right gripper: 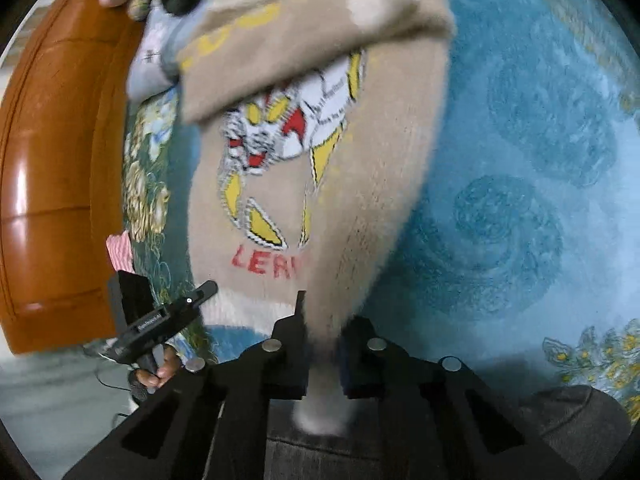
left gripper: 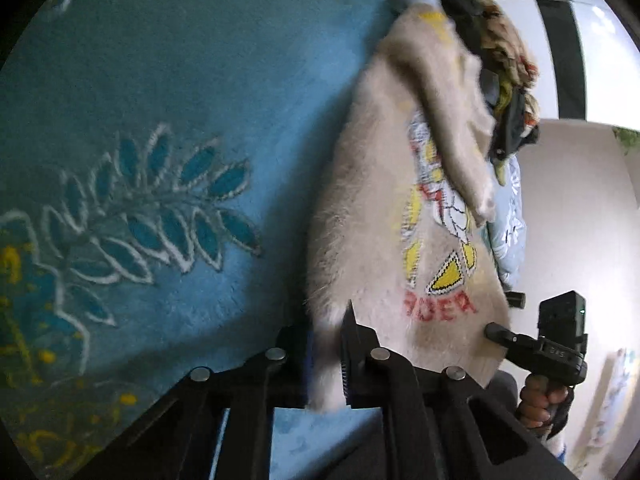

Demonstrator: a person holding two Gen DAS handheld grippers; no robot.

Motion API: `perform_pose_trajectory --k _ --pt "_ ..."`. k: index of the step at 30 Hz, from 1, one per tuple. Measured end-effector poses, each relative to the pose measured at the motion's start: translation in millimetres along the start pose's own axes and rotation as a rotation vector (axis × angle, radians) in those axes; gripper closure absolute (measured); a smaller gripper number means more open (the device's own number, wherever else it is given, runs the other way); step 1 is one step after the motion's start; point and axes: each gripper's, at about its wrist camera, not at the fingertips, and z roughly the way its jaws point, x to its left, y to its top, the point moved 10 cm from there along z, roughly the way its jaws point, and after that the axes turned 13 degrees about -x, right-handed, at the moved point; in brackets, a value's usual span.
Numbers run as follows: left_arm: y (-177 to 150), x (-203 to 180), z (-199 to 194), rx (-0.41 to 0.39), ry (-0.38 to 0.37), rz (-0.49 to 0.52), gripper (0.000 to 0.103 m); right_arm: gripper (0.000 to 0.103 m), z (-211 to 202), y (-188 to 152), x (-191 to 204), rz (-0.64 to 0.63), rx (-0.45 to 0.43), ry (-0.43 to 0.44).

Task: Fold clothes

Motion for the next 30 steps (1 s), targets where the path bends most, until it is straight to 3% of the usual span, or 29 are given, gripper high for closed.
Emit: perform_pose_trajectory --k 6,11,14,19,24,27,30 --pt "28 -51 -60 -0.116 -0.078 0.094 0.094 0.094 -52 9 24 -0.013 -0.13 0.091" --pt "18 -65 -108 -0.112 -0.104 0.12 0.094 0.094 -79 -20 42 -0.061 -0.122 0.156" --pt "15 -52 -116 -0.098 -0.125 0.047 0.094 0.094 -83 -26 37 0.014 -0.107 0.202" --pt "47 -48 -83 -0.104 -0.167 -0.095 0.094 0.094 -72 6 17 0.244 -0.14 0.314" --pt "108 -79 -46 -0.124 -0.238 -0.163 0.093 0.093 -51 54 -10 0.488 -0.179 0.379" --pt "141 -97 -13 -0.115 -0.251 -0.194 0.093 0.092 -36 74 -25 0.58 -0.198 0.366" --pt "168 -107 31 -0.103 -0.214 -0.228 0.093 0.091 -20 91 -40 0.655 -0.216 0.337"
